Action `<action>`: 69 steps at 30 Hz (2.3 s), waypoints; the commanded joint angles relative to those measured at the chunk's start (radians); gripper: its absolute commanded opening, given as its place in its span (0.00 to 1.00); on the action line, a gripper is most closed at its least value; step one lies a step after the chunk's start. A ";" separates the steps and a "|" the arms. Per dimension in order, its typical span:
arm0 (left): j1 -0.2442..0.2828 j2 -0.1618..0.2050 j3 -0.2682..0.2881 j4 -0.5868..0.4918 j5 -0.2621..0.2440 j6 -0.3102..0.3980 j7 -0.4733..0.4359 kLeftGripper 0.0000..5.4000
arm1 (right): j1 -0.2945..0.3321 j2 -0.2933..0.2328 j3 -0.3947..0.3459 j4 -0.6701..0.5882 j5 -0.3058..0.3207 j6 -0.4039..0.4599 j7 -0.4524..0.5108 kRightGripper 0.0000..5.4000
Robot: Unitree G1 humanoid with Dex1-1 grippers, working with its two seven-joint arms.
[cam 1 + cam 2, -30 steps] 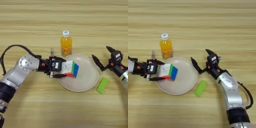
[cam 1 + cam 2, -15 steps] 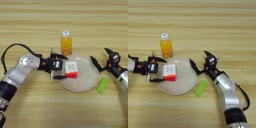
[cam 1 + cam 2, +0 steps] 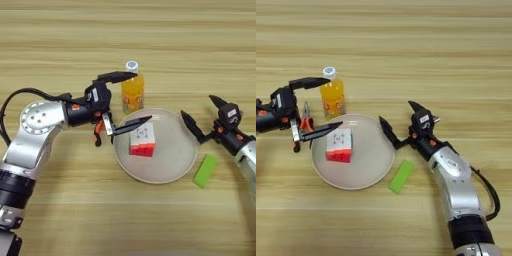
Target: Move the objects on the table
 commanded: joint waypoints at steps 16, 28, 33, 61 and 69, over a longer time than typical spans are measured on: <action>0.211 -0.069 0.172 -0.197 0.055 0.112 0.416 1.00 | -0.021 0.003 -0.014 -0.039 0.027 -0.002 0.000 1.00; 0.238 -0.036 0.203 -0.152 0.119 0.296 0.531 1.00 | -0.032 0.004 -0.014 -0.031 0.026 -0.006 -0.002 1.00; 0.273 -0.047 0.178 -0.102 0.159 0.305 0.534 1.00 | -0.035 0.008 -0.011 -0.033 0.026 -0.007 -0.002 1.00; 0.339 -0.105 0.089 -0.011 0.230 0.331 0.553 1.00 | -0.037 0.018 -0.016 -0.053 0.037 -0.011 -0.011 1.00; 0.343 -0.115 0.093 0.004 0.240 0.339 0.567 1.00 | -0.037 0.023 -0.017 -0.056 0.039 -0.014 -0.018 1.00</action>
